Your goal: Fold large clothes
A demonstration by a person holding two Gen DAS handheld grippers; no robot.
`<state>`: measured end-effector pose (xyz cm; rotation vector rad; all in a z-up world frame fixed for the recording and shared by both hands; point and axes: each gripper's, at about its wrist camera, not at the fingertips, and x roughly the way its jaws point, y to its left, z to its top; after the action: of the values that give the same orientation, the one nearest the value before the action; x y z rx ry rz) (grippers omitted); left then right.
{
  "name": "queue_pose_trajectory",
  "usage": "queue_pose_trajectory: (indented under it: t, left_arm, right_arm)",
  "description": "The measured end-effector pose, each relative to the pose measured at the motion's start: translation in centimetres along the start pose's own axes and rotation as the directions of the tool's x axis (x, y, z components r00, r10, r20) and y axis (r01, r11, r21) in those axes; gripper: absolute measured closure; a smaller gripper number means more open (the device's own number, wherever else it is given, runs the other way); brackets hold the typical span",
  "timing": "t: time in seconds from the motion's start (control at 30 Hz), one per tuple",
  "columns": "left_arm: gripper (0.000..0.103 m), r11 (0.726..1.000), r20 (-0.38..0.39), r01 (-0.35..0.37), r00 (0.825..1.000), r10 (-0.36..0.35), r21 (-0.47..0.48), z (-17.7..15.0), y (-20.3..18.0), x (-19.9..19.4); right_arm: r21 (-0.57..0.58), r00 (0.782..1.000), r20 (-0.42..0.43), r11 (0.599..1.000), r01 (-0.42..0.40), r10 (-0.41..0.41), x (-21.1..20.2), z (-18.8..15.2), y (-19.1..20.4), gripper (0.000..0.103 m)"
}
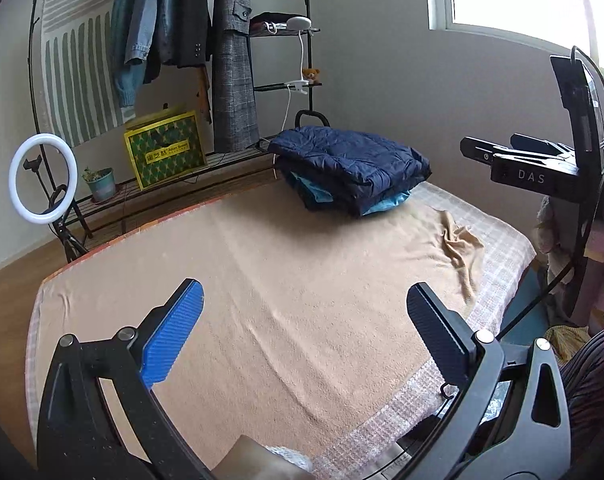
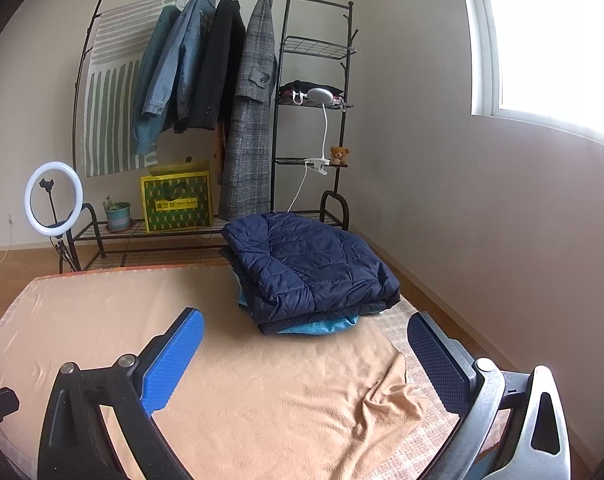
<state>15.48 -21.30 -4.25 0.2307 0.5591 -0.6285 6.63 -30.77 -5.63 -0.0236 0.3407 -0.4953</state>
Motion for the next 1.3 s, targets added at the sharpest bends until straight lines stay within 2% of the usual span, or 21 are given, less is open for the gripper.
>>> queue_pose_trajectory:
  t: [0.23,1.3]
  left_arm:
    - [0.000,1.000,-0.024,-0.004,1.000,0.003,-0.003,-0.8,0.3,0.3]
    - [0.000,1.000,-0.002,-0.009,1.000,0.009,-0.024,-0.1,0.8,-0.9]
  right_arm:
    - [0.009,1.000,-0.025,1.000,-0.003,0.004,0.6,-0.6,0.5,0.000]
    - [-0.007,0.999,-0.034,1.000,-0.002,0.002,0.6,-1.1,1.0,0.000]
